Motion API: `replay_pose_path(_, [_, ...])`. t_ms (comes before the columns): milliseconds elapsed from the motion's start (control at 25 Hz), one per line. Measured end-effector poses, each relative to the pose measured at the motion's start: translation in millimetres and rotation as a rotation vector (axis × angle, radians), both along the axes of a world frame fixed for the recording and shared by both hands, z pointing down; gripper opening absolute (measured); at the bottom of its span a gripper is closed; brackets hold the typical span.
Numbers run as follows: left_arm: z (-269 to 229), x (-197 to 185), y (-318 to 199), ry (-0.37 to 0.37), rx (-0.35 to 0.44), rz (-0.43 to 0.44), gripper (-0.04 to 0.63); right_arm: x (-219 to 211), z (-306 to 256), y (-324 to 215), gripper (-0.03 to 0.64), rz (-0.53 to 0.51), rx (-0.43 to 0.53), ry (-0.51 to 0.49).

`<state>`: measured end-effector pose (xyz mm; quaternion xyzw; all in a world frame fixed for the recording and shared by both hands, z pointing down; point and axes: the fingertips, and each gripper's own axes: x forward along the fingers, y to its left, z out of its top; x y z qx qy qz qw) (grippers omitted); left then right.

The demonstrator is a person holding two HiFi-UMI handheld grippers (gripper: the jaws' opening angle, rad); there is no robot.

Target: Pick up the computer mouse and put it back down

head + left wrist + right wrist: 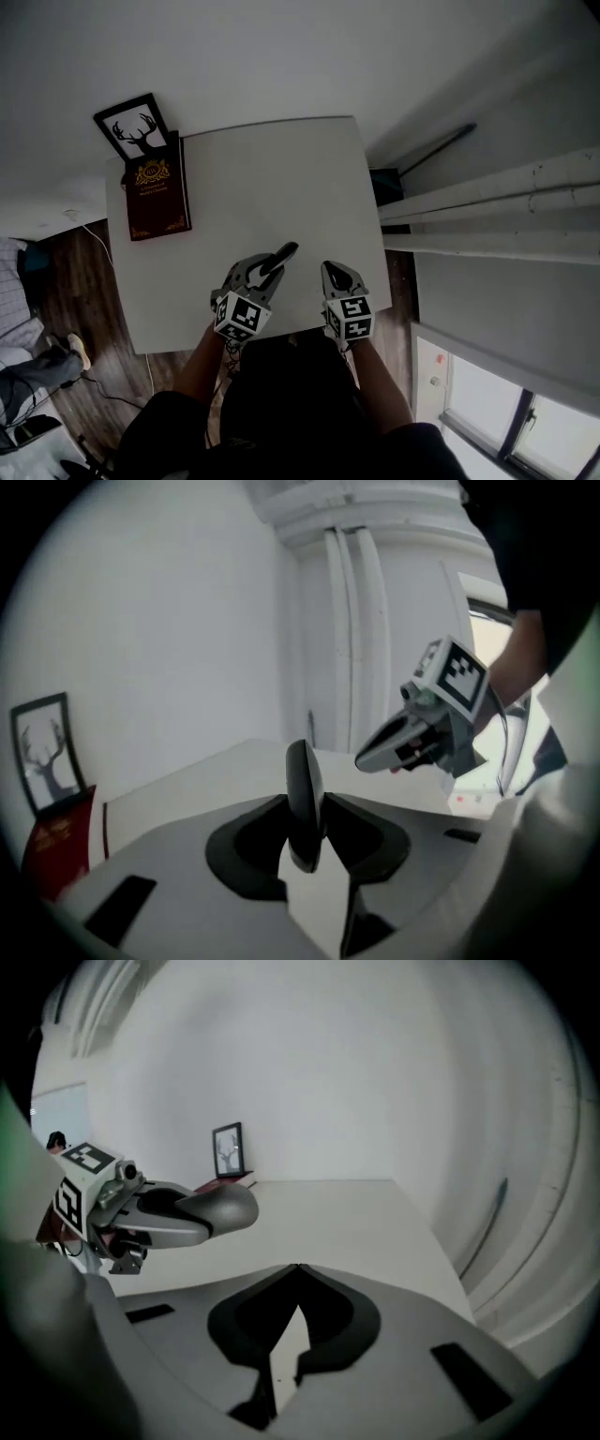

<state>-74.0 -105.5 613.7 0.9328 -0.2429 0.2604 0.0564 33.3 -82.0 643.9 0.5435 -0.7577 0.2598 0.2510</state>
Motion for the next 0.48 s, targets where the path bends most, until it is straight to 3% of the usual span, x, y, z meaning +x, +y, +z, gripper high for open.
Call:
replay_pose_path(120, [-23,-14,-7,0.147,-0.058,-0.199,0.118,-22,-10,-1,0.018,-0.07,0.029,-0.012])
replay_pose_path(200, [-33,-20,-8,0.196,-0.07,-0.273,0.118,-30,-16,-2,0.018,-0.083,0.051,-0.016])
replay_pose_path(480, [-41,-35,-5,0.223,-0.062,-0.35,0.118,-52,-42,-1,0.02,-0.154,0.11,-0.017])
